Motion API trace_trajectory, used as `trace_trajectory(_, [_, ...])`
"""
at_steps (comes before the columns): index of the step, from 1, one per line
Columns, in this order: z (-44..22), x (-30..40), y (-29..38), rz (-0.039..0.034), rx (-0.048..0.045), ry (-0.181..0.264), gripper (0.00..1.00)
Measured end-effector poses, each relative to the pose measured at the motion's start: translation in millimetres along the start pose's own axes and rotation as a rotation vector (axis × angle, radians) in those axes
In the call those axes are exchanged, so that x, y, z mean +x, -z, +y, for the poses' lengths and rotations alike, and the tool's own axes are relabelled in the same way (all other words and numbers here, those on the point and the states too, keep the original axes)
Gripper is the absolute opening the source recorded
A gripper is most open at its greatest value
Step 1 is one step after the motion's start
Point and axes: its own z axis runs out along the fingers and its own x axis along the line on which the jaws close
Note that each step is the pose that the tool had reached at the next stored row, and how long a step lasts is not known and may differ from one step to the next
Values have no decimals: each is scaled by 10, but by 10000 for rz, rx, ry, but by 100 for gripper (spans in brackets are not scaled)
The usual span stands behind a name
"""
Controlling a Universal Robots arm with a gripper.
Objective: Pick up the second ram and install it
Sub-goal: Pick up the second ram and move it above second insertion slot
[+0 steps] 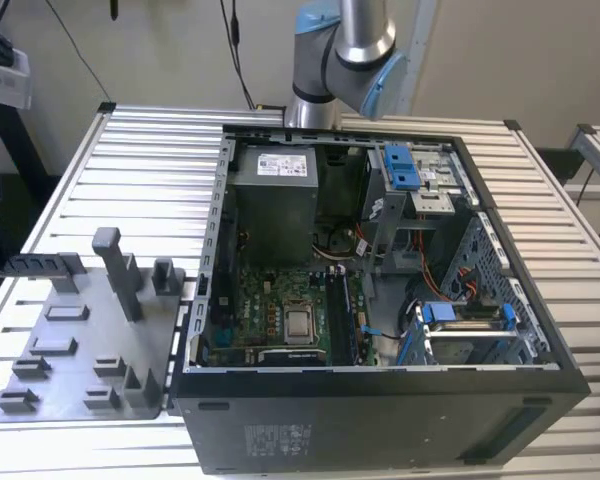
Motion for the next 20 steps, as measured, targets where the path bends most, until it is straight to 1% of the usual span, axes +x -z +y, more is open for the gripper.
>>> trace_trajectory(7, [-4, -3, 320, -1, 1, 0, 14])
trace_trajectory(10, [-6, -5, 448, -3, 2, 0, 14])
trace_trajectory(20, [-6, -4, 449, 1, 0, 1, 14])
